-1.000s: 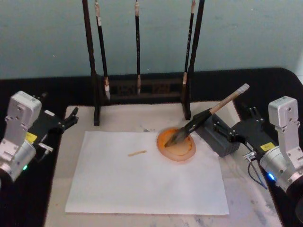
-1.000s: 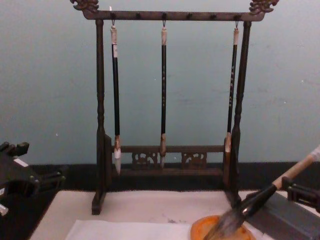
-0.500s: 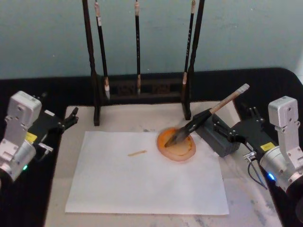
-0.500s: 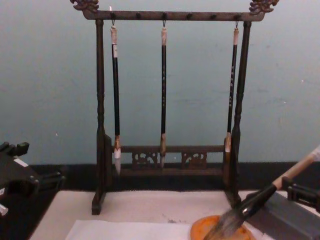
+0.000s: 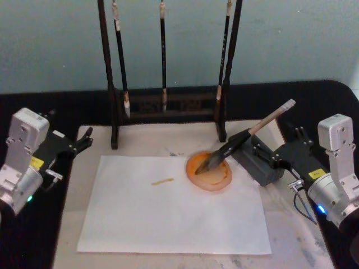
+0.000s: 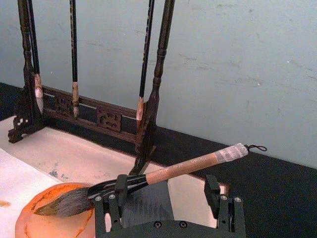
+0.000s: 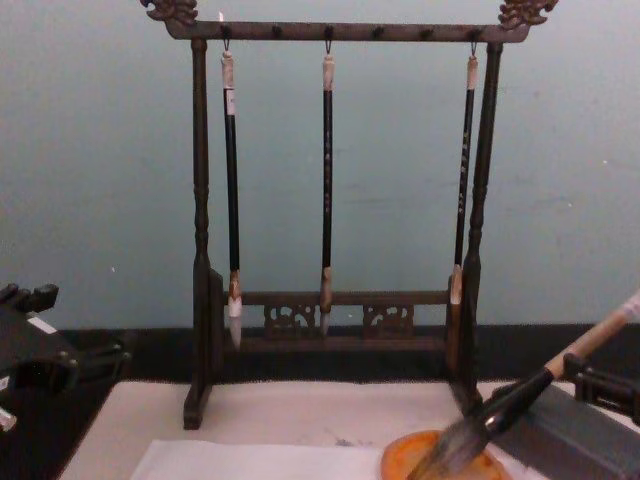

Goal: Pick up the brush from the inkstone, write on the paper, then place the brush back to its original position.

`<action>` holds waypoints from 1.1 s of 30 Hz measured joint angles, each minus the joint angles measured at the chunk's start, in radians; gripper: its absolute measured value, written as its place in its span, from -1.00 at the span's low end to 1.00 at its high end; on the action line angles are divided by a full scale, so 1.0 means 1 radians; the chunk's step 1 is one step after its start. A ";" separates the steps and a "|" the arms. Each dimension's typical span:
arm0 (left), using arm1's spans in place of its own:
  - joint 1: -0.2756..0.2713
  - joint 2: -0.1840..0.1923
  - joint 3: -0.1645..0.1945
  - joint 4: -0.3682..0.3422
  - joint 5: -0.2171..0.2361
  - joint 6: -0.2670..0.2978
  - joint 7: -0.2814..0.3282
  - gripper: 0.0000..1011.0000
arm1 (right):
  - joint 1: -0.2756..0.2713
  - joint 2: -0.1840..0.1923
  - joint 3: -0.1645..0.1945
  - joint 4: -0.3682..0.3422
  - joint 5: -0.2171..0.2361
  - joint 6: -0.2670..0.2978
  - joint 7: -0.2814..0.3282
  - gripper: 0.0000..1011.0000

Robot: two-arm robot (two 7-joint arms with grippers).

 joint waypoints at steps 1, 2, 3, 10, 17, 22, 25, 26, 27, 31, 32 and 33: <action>0.000 0.000 0.000 0.000 0.000 0.000 0.000 1.00 | 0.000 0.000 0.000 0.000 0.000 0.000 0.000 0.98; 0.000 0.000 0.000 0.000 0.000 0.000 0.000 1.00 | 0.000 0.000 0.000 0.000 0.000 0.000 0.000 0.98; 0.000 0.000 0.000 0.000 0.000 0.000 0.000 1.00 | 0.000 0.000 0.000 0.000 0.000 0.000 0.000 0.98; 0.000 0.000 0.000 0.000 0.000 0.000 0.000 1.00 | 0.000 0.000 0.000 0.000 0.000 0.000 0.000 0.98; 0.000 0.000 0.000 0.000 0.000 0.000 0.000 1.00 | 0.000 0.000 0.000 0.000 0.000 0.000 0.000 0.98; 0.000 0.000 0.000 0.000 0.000 0.000 0.000 1.00 | 0.000 0.000 0.000 0.000 0.000 0.000 0.000 0.98; 0.000 0.000 0.000 0.000 0.000 0.000 0.000 1.00 | 0.000 0.000 0.000 0.000 0.000 0.000 0.000 0.98; 0.000 0.000 0.000 0.000 0.000 0.000 0.000 1.00 | 0.000 0.000 0.000 0.000 0.000 0.000 0.000 0.98; 0.000 0.000 0.000 0.000 0.000 0.000 0.000 1.00 | 0.000 0.000 0.000 0.000 0.000 0.000 0.000 0.98; 0.000 0.000 0.000 0.000 0.000 0.000 0.000 1.00 | 0.000 0.000 0.000 0.000 0.000 0.000 0.000 0.98; 0.000 0.000 0.000 0.000 0.000 0.000 0.000 1.00 | 0.000 0.000 0.000 0.000 0.000 0.000 0.000 0.98; 0.000 0.000 0.000 0.000 0.000 0.000 0.000 1.00 | 0.000 0.000 0.000 0.000 0.000 0.000 0.000 0.98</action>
